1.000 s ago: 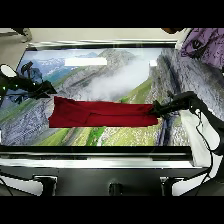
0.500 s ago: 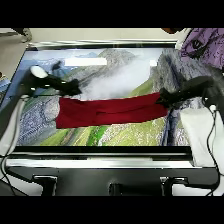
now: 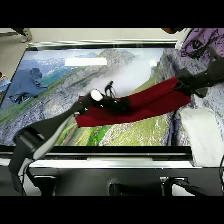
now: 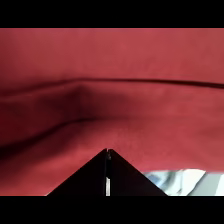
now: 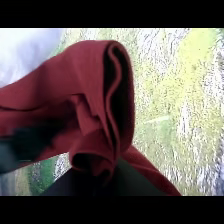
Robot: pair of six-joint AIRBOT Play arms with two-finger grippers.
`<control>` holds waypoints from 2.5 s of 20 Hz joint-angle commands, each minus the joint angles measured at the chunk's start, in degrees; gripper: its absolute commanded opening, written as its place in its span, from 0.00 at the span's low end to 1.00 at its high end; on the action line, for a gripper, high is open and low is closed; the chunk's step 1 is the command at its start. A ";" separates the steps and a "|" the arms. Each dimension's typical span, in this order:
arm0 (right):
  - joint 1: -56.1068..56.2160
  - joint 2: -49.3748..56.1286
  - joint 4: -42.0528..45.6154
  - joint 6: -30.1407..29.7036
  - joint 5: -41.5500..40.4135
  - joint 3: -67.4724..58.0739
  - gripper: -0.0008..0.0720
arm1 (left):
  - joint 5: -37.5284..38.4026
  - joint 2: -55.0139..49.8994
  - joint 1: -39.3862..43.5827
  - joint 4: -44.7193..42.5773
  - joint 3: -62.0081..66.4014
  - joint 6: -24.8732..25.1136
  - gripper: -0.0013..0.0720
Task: Fold the clothes and pants, and hang the long-sleeved shirts on hangers.
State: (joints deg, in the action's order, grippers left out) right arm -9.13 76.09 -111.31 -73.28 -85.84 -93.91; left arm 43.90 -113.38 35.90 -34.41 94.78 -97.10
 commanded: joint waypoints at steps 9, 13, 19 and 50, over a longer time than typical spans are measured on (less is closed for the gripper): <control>0.11 -0.61 2.73 4.85 -3.78 -5.35 0.05 | -1.55 -4.57 2.60 11.19 2.54 4.39 0.04; 4.28 -0.17 2.27 9.14 0.07 -5.35 0.05 | 12.22 2.36 -9.11 -0.61 2.54 4.50 0.04; 22.60 3.80 6.25 22.10 12.00 -5.35 0.05 | 27.80 17.38 -29.55 -14.80 2.54 4.52 0.04; 31.76 14.32 0.48 14.08 22.29 -5.49 0.59 | 37.73 26.05 -46.18 -22.84 2.54 4.57 0.04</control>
State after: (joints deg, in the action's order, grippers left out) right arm 30.37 94.91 -110.67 -49.23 -55.88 -99.35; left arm 81.52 -87.42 -10.24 -57.25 97.27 -92.55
